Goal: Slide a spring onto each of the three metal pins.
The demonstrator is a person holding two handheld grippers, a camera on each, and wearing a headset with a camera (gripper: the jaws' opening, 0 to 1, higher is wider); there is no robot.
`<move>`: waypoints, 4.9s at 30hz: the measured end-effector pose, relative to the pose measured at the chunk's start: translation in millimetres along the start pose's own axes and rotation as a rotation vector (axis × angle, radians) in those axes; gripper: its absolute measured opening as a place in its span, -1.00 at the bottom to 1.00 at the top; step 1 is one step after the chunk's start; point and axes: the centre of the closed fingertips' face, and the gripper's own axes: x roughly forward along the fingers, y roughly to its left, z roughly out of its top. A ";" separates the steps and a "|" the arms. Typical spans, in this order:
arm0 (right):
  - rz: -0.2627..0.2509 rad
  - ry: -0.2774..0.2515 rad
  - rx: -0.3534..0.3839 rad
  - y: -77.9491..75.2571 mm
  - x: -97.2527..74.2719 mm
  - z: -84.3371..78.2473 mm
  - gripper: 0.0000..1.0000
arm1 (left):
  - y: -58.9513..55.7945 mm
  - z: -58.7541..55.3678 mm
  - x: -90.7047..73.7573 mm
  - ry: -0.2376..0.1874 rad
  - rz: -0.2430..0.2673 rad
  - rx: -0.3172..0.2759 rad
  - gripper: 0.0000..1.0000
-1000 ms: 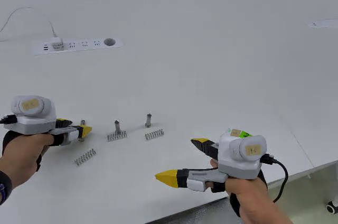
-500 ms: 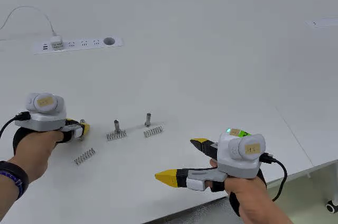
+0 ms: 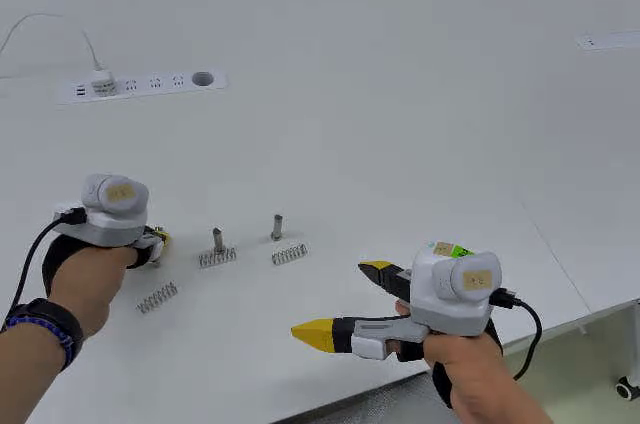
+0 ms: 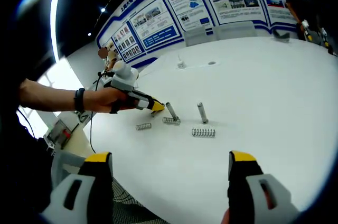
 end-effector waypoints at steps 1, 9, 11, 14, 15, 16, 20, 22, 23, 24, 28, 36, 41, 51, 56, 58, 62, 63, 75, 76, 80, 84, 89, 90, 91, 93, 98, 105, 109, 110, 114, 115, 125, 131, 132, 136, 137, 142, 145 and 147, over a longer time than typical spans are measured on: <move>0.001 0.001 0.001 0.2 0.1 -0.4 0.84 | 0.3 0.4 -0.1 0.001 0.010 0.013 -0.75; 0.002 -0.004 0.001 0.0 -0.4 2.7 0.84 | 8.2 -0.9 -0.2 0.004 -0.007 0.017 -0.84; 0.000 -0.006 0.001 -0.8 -1.2 4.0 0.84 | 7.7 -1.1 0.0 0.002 -0.010 0.033 -0.83; -0.003 -0.007 0.003 -2.0 -1.9 4.2 0.84 | 7.5 -0.6 0.7 0.001 -0.005 0.051 -0.83; -0.004 -0.006 0.004 -2.1 -2.1 4.0 0.84 | 5.8 -0.5 0.6 0.002 -0.001 0.055 -0.83; -0.004 -0.006 0.006 -2.3 -2.1 3.7 0.84 | 6.8 -0.1 0.7 0.004 0.007 0.063 -0.83; -0.004 -0.005 0.009 -2.1 -1.8 2.4 0.84 | 5.9 1.4 3.3 0.004 0.021 0.074 -0.81; -0.003 -0.005 0.009 -1.6 -1.7 1.7 0.84 | 5.3 2.7 3.9 -0.002 0.028 0.079 -0.80; -0.003 -0.004 0.010 -1.5 -1.6 1.3 0.84 | 4.0 3.3 3.8 -0.003 0.033 0.091 -0.80; -0.003 -0.003 0.010 -1.4 -1.4 0.7 0.84 | 4.3 4.1 3.9 -0.004 0.039 0.114 -0.80; -0.003 -0.001 0.009 -0.6 -0.9 0.3 0.84 | 1.1 5.7 4.1 -0.019 0.059 0.179 -0.81; -0.016 -0.002 0.017 -2.6 -2.3 1.1 0.83 | 0.0 1.6 -0.6 -0.009 0.051 0.146 -0.85; -0.033 -0.016 0.038 -8.8 -7.4 1.3 0.81 | 1.0 0.2 -11.1 -0.037 0.032 0.053 -0.85; -0.034 -0.018 0.034 -6.5 -6.7 0.1 0.81 | 5.4 -4.8 -30.5 -0.065 0.032 0.021 -0.85; -0.024 -0.010 0.021 -2.8 -3.5 -0.2 0.81 | 5.1 -8.2 -37.8 -0.071 0.028 0.008 -0.85; -0.021 -0.012 0.019 -2.1 -2.8 0.9 0.81 | 4.6 -8.3 -41.6 -0.076 0.028 0.002 -0.85; -0.019 -0.014 0.016 -1.1 -2.1 2.7 0.81 | 3.8 -9.4 -48.5 -0.083 0.025 -0.006 -0.85; -0.018 -0.014 0.015 -0.8 -1.9 3.1 0.81 | 4.1 -10.1 -50.4 -0.081 0.024 -0.010 -0.85; -0.013 -0.012 0.008 2.4 -1.3 4.2 0.81 | 5.5 -17.3 -65.3 -0.091 0.021 -0.014 -0.85; -0.012 -0.011 0.007 3.0 -1.2 3.9 0.81 | 5.3 -18.1 -66.5 -0.091 0.021 -0.012 -0.85; -0.007 -0.004 0.000 4.8 0.1 2.5 0.81 | 5.3 -21.1 -70.8 -0.091 0.025 -0.007 -0.85; -0.002 -0.004 -0.001 6.9 0.6 2.5 0.82 | 6.2 -25.1 -73.5 -0.091 0.026 -0.006 -0.85; 0.003 0.000 -0.005 8.5 0.7 1.8 0.82 | 6.9 -28.1 -75.7 -0.090 0.032 -0.001 -0.85; 0.002 0.001 -0.005 8.3 0.7 1.6 0.82 | 7.1 -28.8 -76.1 -0.090 0.032 -0.002 -0.85; 0.002 0.002 -0.007 8.2 0.6 1.6 0.82 | 7.1 -29.4 -76.9 -0.091 0.032 -0.003 -0.85; 0.002 0.000 -0.007 8.2 0.4 2.3 0.82 | 7.4 -30.2 -77.4 -0.092 0.032 0.000 -0.85; 0.004 0.001 -0.008 8.6 1.0 2.5 0.82 | 7.8 -30.7 -77.8 -0.091 0.033 0.003 -0.84; 0.009 0.004 -0.011 11.6 2.3 1.3 0.82 | 6.0 -33.0 -77.5 -0.079 0.024 0.032 -0.84; 0.010 0.004 -0.011 12.2 2.5 1.5 0.82 | 5.9 -35.1 -77.2 -0.070 0.023 0.039 -0.83; 0.010 0.004 -0.011 12.2 2.5 1.3 0.82 | 5.9 -35.4 -77.0 -0.070 0.022 0.036 -0.82; 0.010 0.006 -0.012 12.3 2.3 0.8 0.82 | 4.1 -35.9 -75.2 -0.072 0.010 0.027 -0.76; 0.010 0.006 -0.013 12.2 2.3 0.6 0.82 | 4.0 -35.9 -74.8 -0.073 0.010 0.027 -0.75; 0.005 0.013 -0.012 10.9 0.2 -2.6 0.82 | 4.9 -30.8 -68.7 -0.092 0.007 0.016 -0.80; 0.002 0.013 -0.008 10.1 -1.1 -4.1 0.82 | 3.4 -29.5 -67.0 -0.098 0.003 0.027 -0.83; 0.001 0.012 -0.007 10.0 -1.3 -4.0 0.82 | 3.1 -29.3 -67.0 -0.100 0.003 0.031 -0.83; -0.001 0.013 -0.006 9.1 -1.8 -4.7 0.82 | 2.1 -28.3 -66.7 -0.105 0.003 0.028 -0.84; -0.002 0.012 -0.005 8.9 -2.0 -4.7 0.82 | 1.8 -27.9 -66.5 -0.105 0.003 0.029 -0.84; -0.004 0.014 -0.005 8.1 -2.6 -5.2 0.82 | 0.2 -25.2 -64.0 -0.108 0.002 0.029 -0.84; -0.005 0.011 -0.003 8.4 -3.7 -4.7 0.82 | -1.9 -22.5 -62.8 -0.113 -0.001 0.028 -0.84; -0.007 0.012 -0.003 7.5 -4.1 -5.3 0.82 | -3.8 -21.1 -61.5 -0.114 -0.004 0.032 -0.84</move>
